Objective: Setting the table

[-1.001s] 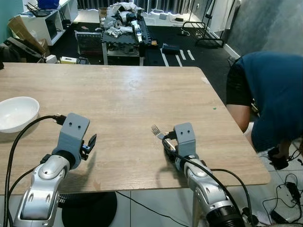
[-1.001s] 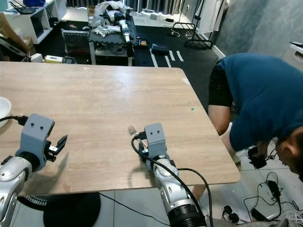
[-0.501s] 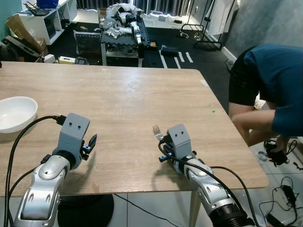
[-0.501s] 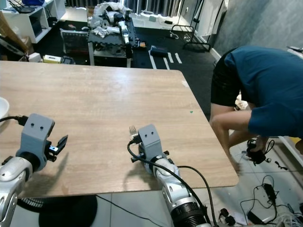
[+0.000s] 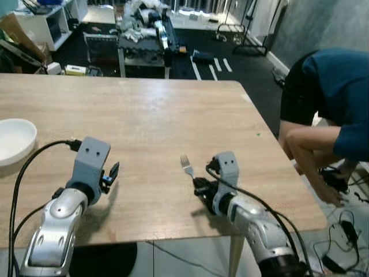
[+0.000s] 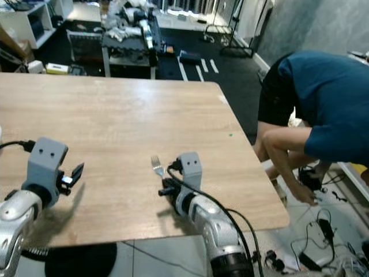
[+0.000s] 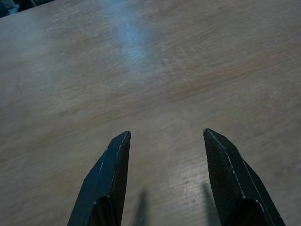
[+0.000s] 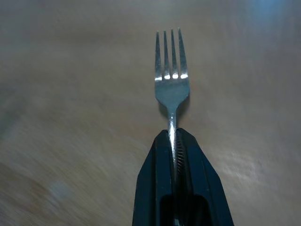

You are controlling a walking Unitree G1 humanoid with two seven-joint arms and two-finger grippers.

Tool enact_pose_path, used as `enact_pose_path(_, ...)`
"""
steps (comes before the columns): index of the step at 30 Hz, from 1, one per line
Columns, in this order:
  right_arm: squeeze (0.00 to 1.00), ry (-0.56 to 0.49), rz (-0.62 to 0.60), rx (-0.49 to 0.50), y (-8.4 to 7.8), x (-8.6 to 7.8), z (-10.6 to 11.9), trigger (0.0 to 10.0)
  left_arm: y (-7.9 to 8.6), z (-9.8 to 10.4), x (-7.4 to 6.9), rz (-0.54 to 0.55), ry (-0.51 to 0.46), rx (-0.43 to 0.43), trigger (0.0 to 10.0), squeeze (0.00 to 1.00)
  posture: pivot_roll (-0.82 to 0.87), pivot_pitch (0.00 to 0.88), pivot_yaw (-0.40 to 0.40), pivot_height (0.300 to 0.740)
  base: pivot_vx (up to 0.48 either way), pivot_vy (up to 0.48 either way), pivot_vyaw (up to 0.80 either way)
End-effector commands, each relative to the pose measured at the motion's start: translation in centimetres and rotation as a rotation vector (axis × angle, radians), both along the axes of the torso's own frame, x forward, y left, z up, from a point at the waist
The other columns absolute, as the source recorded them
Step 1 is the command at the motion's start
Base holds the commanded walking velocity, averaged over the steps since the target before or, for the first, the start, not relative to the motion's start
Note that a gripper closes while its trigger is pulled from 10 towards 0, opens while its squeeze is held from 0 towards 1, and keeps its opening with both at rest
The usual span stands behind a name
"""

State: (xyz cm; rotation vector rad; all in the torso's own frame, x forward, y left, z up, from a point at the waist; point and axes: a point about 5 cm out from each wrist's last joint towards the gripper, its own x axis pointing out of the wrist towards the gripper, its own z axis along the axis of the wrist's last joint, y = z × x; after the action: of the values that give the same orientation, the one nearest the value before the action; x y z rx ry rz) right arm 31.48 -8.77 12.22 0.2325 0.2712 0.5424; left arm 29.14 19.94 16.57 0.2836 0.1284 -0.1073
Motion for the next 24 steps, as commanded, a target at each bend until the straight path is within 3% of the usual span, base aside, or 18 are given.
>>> enact_pose_path(1,0.00,-0.092,-0.010,0.064,-0.3,0.1,1.9,3.2,-0.3,-0.5,0.1,-0.009,0.016,-0.010,10.0,0.00,0.04,0.013,0.002,0.740,0.000,0.000,0.00)
enact_pose_path(2,0.00,-0.092,-0.010,0.064,-0.3,0.1,1.9,3.2,-0.3,-0.5,0.1,-0.009,0.016,-0.010,10.0,0.00,0.04,0.013,0.002,0.740,0.000,0.000,0.00)
enact_pose_path(3,0.00,-0.154,-0.011,0.093,-0.3,0.2,3.1,10.0,-0.3,-0.4,0.2,-0.009,0.010,-0.010,10.0,0.00,0.04,0.013,0.002,0.740,0.000,0.000,0.00)
enact_pose_path(4,0.00,-0.154,-0.011,0.093,-0.3,0.2,3.1,10.0,-0.3,-0.4,0.2,-0.009,0.010,-0.010,10.0,0.00,0.04,0.013,0.002,0.740,0.000,0.000,0.00)
enact_pose_path(6,0.00,-0.310,-0.084,0.122,-1.0,0.1,6.0,10.0,-0.7,0.1,0.4,-0.006,-0.028,-0.016,10.0,0.00,0.04,0.015,0.008,0.740,0.000,0.000,0.00)
enact_pose_path(11,0.00,-0.403,-0.211,0.143,-1.9,-0.3,7.6,10.0,-1.3,0.2,0.5,-0.007,-0.048,-0.018,10.0,0.00,0.03,0.014,0.016,0.740,0.000,0.000,0.00)
enact_pose_path(16,0.00,-0.395,-0.284,0.179,-2.3,-0.7,7.3,10.0,-1.6,0.3,0.6,-0.004,-0.064,-0.017,10.0,0.00,0.02,0.009,0.020,0.740,0.000,0.000,0.00)
enact_pose_path(18,0.00,-0.356,-0.355,0.167,-2.7,-1.1,5.7,10.0,-2.0,0.3,0.8,0.005,-0.078,-0.026,10.0,0.00,0.01,0.004,0.023,0.740,0.000,0.000,0.00)
enact_pose_path(20,0.00,-0.356,-0.355,0.167,-2.7,-1.1,5.7,10.0,-2.0,0.3,0.8,0.005,-0.078,-0.026,10.0,0.00,0.01,0.004,0.023,0.740,0.000,0.000,0.00)
enact_pose_path(24,0.00,-0.320,-0.419,0.105,-3.2,-1.8,3.6,10.0,-2.7,0.2,0.9,0.003,-0.087,-0.070,10.0,0.00,0.00,0.000,0.032,0.740,0.000,0.000,0.00)
